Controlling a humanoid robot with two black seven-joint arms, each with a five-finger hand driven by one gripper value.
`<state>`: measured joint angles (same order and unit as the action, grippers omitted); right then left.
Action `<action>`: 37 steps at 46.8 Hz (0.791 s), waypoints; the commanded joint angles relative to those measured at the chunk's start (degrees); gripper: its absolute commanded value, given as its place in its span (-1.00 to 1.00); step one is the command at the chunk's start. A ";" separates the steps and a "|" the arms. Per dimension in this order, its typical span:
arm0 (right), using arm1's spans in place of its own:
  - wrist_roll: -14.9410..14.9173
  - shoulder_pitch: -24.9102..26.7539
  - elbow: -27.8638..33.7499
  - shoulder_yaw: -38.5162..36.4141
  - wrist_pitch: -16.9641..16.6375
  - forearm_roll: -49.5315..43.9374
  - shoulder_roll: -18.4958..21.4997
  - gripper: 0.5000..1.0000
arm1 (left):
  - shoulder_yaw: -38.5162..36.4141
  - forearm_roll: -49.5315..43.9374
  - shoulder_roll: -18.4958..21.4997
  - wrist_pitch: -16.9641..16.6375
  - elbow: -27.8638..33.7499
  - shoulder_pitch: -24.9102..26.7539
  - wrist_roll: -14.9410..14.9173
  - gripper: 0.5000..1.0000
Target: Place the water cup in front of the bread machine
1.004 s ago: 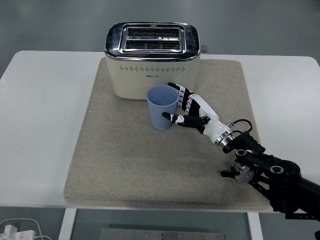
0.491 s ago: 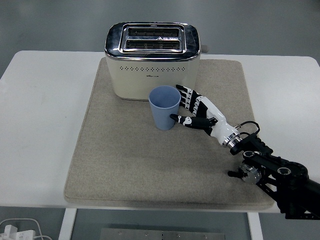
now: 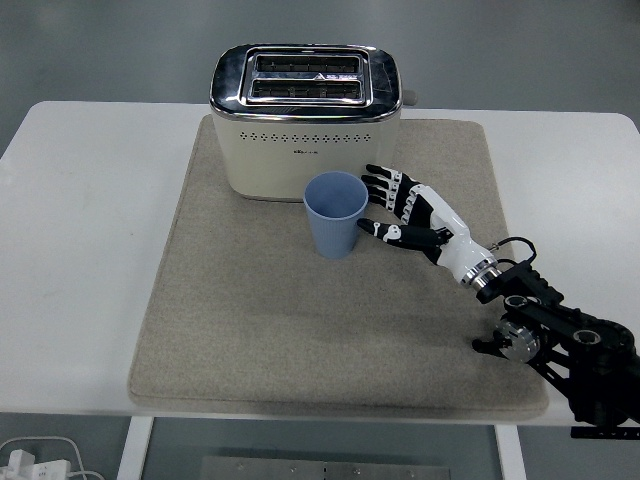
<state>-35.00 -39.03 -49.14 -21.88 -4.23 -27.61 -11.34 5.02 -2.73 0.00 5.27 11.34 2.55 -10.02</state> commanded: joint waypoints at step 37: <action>0.00 0.10 0.09 -0.10 -4.56 7.04 -10.54 0.71 | -0.01 0.00 0.00 0.00 -0.18 -0.26 0.00 1.00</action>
<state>-35.00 -38.74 -49.04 -21.99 -8.55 -21.20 -21.30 5.01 -2.73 0.00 5.27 11.16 2.28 -10.10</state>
